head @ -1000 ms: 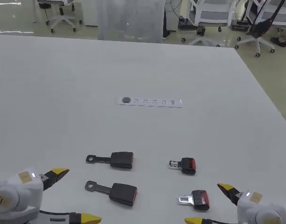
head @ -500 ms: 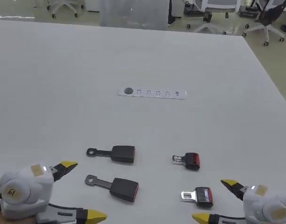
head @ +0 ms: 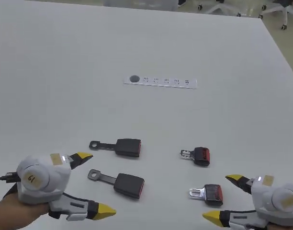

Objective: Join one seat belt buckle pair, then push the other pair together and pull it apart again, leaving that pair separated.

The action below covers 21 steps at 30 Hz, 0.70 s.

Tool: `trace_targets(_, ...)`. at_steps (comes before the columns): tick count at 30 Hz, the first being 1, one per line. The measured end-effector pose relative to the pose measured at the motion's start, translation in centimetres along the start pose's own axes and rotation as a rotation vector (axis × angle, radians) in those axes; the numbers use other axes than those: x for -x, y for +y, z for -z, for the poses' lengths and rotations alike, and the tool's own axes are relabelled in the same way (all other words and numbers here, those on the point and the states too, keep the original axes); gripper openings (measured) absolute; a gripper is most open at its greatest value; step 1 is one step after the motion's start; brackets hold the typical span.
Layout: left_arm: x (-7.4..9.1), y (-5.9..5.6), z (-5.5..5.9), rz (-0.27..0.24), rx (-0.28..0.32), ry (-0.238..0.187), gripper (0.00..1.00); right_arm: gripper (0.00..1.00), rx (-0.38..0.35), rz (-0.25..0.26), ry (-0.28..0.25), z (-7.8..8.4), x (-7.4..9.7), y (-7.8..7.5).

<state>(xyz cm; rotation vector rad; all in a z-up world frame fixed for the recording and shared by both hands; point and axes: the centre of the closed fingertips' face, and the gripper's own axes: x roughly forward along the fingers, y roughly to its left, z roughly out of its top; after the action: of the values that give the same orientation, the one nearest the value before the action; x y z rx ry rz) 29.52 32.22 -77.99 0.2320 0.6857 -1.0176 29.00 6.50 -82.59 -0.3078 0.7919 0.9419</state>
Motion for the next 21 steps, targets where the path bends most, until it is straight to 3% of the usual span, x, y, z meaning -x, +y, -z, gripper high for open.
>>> trace_targets(14, -2.8, -0.7, 0.3, 0.113, -0.095, 0.076, 0.89, 0.77, 0.068, -0.111, 0.084, 1.2, -0.8, -0.4)
trace_targets(21, -5.0, -0.9, 1.1, 0.173, -0.147, 0.143, 0.85, 0.75, 0.136, -0.171, 0.139, 1.9, -1.3, -0.5)
